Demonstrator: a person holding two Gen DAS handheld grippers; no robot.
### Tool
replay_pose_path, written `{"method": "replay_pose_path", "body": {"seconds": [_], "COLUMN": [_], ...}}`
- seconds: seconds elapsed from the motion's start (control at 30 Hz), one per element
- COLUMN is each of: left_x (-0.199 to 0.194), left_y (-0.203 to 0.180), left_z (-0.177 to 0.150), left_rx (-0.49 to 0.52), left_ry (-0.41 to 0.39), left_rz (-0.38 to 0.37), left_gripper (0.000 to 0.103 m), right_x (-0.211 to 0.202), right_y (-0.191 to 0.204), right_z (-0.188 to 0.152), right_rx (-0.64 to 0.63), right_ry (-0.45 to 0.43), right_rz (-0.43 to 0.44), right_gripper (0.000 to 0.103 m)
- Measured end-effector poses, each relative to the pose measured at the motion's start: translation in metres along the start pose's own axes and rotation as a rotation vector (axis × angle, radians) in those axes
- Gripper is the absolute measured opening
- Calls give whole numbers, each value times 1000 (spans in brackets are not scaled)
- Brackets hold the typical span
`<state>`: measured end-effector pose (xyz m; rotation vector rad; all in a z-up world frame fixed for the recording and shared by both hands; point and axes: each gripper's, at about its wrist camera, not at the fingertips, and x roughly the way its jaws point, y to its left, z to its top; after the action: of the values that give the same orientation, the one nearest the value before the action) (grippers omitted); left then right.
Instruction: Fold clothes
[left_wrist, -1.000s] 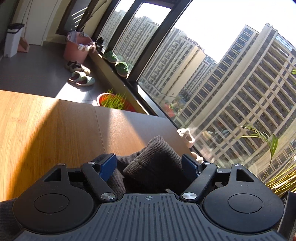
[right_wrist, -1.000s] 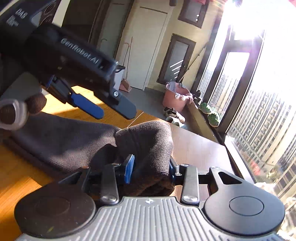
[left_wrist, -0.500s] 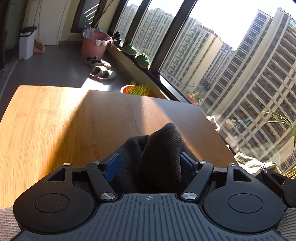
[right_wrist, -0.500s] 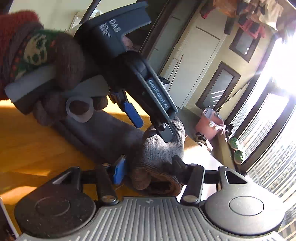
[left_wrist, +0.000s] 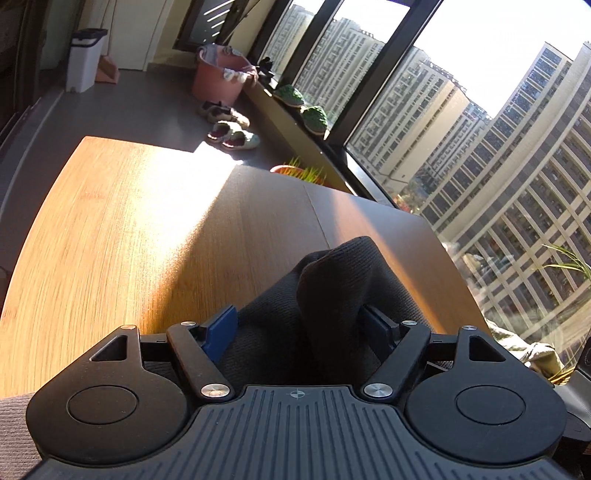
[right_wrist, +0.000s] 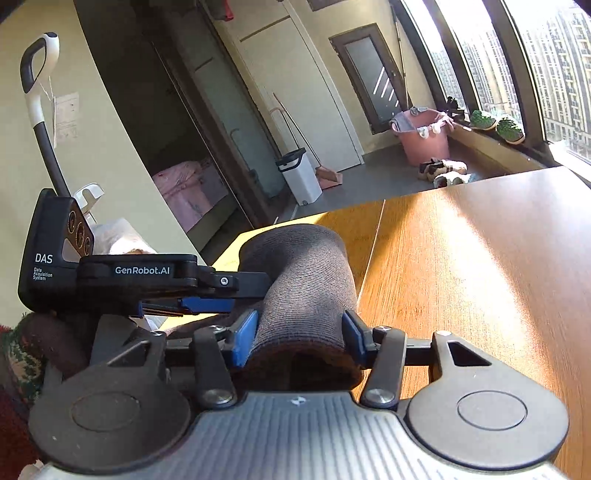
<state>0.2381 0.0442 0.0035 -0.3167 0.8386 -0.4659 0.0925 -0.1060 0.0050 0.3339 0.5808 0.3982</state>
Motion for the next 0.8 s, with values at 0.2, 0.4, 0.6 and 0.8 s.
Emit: {"method": "replay_pose_path", "body": {"seconds": [0.2, 0.4, 0.6, 0.8], "left_x": [16, 12, 10, 21], "left_y": [-31, -60, -76, -47], "left_z": [-5, -3, -1, -7], "left_rx": [30, 59, 208, 168], "left_ry": [21, -10, -33, -4], "left_rz": [-94, -151, 31, 89], "left_gripper": [79, 79, 77, 80], "right_x": [-15, -25, 4, -19], "right_y": [21, 43, 95, 77], "right_z": [9, 5, -20, -8], "right_rx": [-195, -445, -758, -552], "right_ry": [35, 70, 34, -32], "right_rz": [-112, -316, -440, -191], "right_gripper": [34, 34, 36, 62]}}
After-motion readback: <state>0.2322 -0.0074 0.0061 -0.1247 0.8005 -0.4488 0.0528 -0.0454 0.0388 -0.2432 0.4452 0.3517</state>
